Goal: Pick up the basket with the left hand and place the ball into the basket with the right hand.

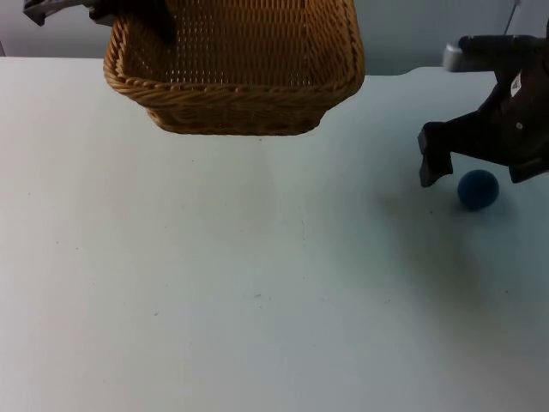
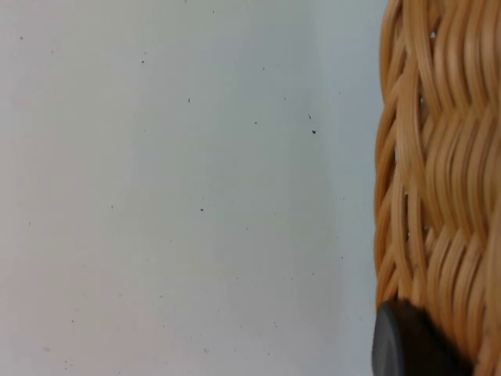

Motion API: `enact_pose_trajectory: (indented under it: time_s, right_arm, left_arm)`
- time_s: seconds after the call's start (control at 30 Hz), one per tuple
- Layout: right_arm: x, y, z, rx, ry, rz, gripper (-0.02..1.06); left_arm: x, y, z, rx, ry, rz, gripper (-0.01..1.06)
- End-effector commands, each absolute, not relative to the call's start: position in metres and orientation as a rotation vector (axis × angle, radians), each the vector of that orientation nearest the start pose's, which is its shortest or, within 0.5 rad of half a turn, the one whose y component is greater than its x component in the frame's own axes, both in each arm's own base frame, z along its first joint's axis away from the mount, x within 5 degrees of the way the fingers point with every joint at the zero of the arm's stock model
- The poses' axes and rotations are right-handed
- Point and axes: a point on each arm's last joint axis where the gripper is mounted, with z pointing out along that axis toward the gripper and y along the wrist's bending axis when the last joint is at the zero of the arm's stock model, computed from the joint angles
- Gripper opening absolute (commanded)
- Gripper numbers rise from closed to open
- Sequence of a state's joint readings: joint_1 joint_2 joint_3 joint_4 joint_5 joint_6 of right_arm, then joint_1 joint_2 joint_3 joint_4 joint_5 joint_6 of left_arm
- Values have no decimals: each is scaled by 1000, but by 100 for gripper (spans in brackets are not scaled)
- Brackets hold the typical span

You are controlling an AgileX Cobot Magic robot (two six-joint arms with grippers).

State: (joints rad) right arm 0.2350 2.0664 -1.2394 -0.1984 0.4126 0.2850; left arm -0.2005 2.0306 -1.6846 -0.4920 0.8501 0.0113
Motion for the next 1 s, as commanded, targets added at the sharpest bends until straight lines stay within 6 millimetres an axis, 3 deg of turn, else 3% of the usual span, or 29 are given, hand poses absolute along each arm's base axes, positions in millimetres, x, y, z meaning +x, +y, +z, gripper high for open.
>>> enact_pose_trajectory:
  time_s: [0.0,0.33,0.6,0.97]
  right_arm:
    - [399,89,118,-167,2689,-8,99]
    - [404,63,118,-88,2699,-31,99]
    - [403,65,116,-119,2710,3,99]
    - [401,65,93,-134,2777,-13,99]
  left_arm:
    - [433,-124,254,-39,2617,-681,0]
    - [434,-124,254,-40,2616,-680,0]
    - [434,-124,254,-41,2614,-680,0]
    - [434,-124,254,-40,2616,-680,0]
